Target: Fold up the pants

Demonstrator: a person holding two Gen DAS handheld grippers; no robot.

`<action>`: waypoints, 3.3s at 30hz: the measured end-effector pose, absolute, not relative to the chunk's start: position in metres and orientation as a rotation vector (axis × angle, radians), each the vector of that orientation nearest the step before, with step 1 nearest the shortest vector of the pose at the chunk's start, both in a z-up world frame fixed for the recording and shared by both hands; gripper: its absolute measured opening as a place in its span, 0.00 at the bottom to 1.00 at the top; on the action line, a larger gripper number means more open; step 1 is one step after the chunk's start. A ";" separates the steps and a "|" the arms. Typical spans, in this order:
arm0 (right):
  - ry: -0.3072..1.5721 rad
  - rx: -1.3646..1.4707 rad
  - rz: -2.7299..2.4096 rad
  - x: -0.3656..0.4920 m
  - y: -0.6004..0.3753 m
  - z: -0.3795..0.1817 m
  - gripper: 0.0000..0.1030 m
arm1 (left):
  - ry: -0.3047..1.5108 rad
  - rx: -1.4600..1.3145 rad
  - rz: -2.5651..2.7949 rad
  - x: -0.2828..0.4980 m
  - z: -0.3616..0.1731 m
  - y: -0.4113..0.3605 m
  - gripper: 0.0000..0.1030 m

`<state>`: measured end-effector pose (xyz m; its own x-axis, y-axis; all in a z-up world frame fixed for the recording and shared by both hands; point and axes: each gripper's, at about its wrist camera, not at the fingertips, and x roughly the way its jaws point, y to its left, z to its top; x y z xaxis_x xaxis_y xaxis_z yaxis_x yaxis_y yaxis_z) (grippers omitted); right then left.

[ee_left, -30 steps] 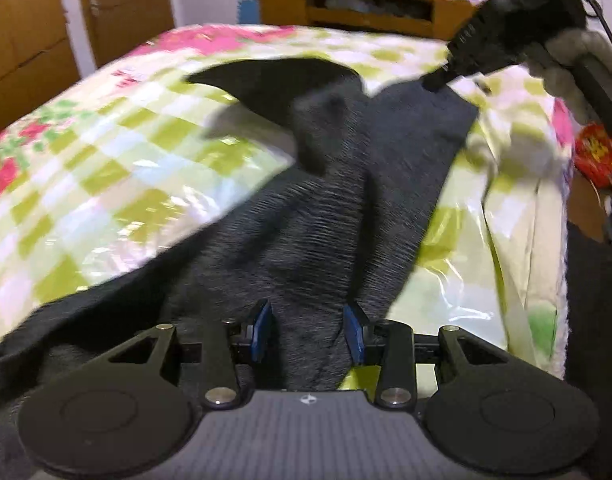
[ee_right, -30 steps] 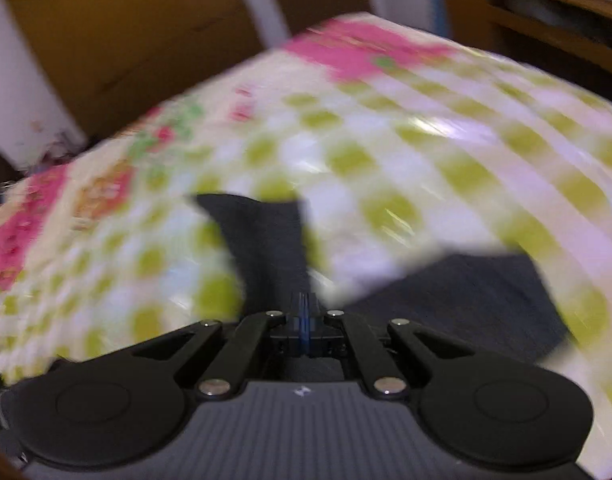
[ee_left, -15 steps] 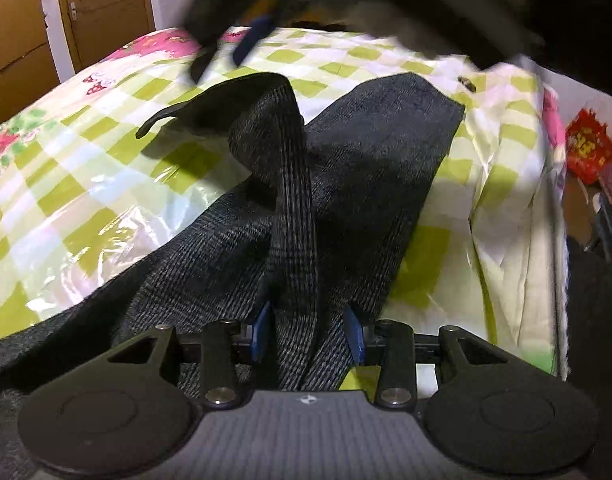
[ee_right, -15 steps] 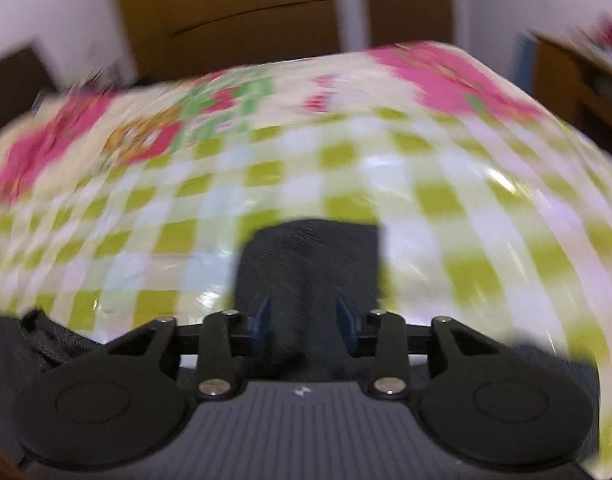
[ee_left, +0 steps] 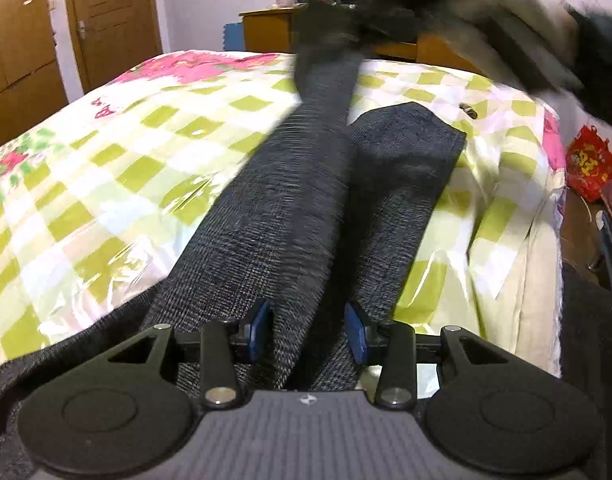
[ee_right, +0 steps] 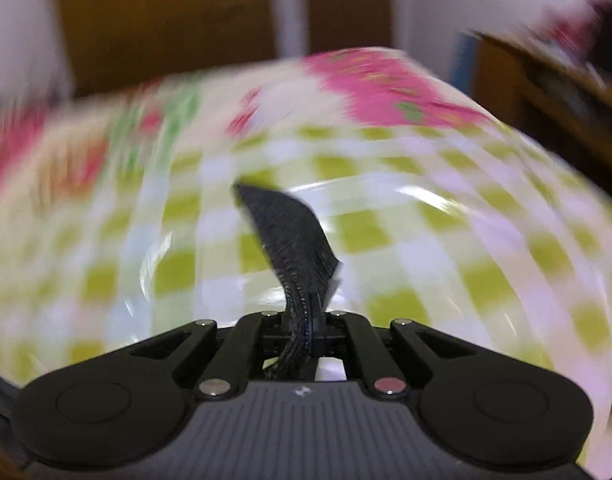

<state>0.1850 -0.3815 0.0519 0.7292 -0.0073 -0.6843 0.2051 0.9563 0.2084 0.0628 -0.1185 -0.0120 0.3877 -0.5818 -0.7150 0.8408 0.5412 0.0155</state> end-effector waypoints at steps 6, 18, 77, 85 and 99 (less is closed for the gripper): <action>0.748 0.576 -0.219 0.089 -0.445 -0.017 0.03 | 0.784 0.504 -0.950 0.055 -0.026 -0.143 0.51; 0.631 0.879 -0.278 0.055 -0.494 -0.054 0.12 | 0.814 0.563 -0.943 0.057 -0.023 -0.160 0.52; 0.735 0.984 -0.306 0.023 -0.508 -0.060 0.48 | 0.817 0.516 -0.938 0.065 -0.028 -0.160 0.54; 0.668 0.936 -0.276 0.053 -0.506 -0.073 0.47 | 0.811 0.491 -0.928 0.067 -0.023 -0.164 0.54; 0.565 1.075 -0.340 0.030 -0.540 -0.074 0.05 | 0.861 0.446 -0.997 0.063 -0.029 -0.193 0.59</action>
